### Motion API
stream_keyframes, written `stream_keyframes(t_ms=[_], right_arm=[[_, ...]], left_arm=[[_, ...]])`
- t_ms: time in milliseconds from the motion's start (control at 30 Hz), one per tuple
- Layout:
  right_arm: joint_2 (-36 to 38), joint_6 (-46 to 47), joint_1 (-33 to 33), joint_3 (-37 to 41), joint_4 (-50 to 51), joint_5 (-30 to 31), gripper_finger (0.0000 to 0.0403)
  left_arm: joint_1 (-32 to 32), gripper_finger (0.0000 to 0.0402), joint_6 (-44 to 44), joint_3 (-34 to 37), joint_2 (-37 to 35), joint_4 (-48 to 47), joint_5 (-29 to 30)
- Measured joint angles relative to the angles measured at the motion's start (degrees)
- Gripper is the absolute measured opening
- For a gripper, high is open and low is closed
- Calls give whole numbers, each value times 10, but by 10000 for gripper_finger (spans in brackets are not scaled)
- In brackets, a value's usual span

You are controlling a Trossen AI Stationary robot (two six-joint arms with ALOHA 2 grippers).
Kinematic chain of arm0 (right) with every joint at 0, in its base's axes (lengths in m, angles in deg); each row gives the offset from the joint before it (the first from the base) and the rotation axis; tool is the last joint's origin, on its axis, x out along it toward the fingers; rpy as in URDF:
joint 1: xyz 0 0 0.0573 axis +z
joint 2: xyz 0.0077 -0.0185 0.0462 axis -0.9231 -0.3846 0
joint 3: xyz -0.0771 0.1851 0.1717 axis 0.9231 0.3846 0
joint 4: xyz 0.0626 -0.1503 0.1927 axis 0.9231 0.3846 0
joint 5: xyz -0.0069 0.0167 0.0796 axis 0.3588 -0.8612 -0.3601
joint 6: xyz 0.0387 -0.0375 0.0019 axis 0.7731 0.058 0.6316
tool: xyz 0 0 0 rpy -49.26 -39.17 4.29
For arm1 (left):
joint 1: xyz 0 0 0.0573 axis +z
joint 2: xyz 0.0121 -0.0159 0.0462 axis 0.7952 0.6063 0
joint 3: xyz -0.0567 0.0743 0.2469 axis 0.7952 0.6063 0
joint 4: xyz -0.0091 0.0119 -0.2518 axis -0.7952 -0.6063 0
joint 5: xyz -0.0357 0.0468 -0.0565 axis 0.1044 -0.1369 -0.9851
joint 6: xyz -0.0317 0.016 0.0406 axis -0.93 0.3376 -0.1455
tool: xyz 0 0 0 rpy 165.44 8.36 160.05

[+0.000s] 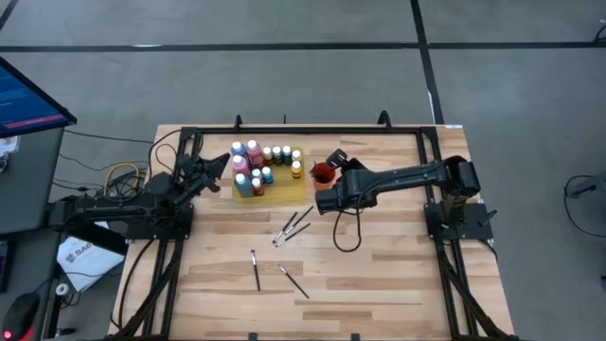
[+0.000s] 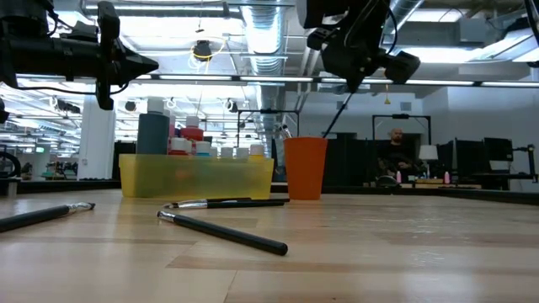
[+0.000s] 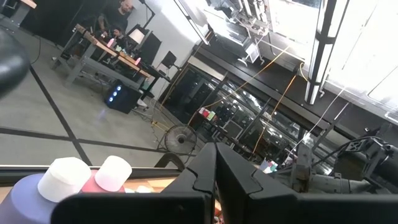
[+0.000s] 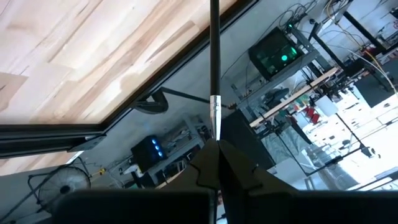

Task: Pick & Place Paint Supplies
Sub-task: Put the silver paint brush into the orange cup

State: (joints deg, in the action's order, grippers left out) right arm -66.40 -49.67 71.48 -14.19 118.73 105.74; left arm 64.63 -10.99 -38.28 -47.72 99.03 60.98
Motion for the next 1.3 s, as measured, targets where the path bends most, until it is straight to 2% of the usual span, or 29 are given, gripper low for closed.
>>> stream_keyframes(t_ms=[433, 733, 900, 1033, 1133, 1300], right_arm=[[0, -52, 16, 0, -37, -13, 5], [0, -90, 19, 0, -92, -13, 77], [1, -51, 27, -15, -80, 5, 108], [4, 31, 48, -75, -50, 0, 123], [4, 141, 73, -140, -27, -54, 133], [5, 371, 105, -228, -38, -261, 148]], left_arm=[[0, 1, 0, 0, 0, 0, 0], [0, 1, 0, 0, 0, 0, 0], [0, 1, 0, 0, 0, 0, 0], [0, 1, 0, 0, 0, 0, 0], [0, 1, 0, 0, 0, 0, 0], [0, 1, 0, 0, 0, 0, 0]])
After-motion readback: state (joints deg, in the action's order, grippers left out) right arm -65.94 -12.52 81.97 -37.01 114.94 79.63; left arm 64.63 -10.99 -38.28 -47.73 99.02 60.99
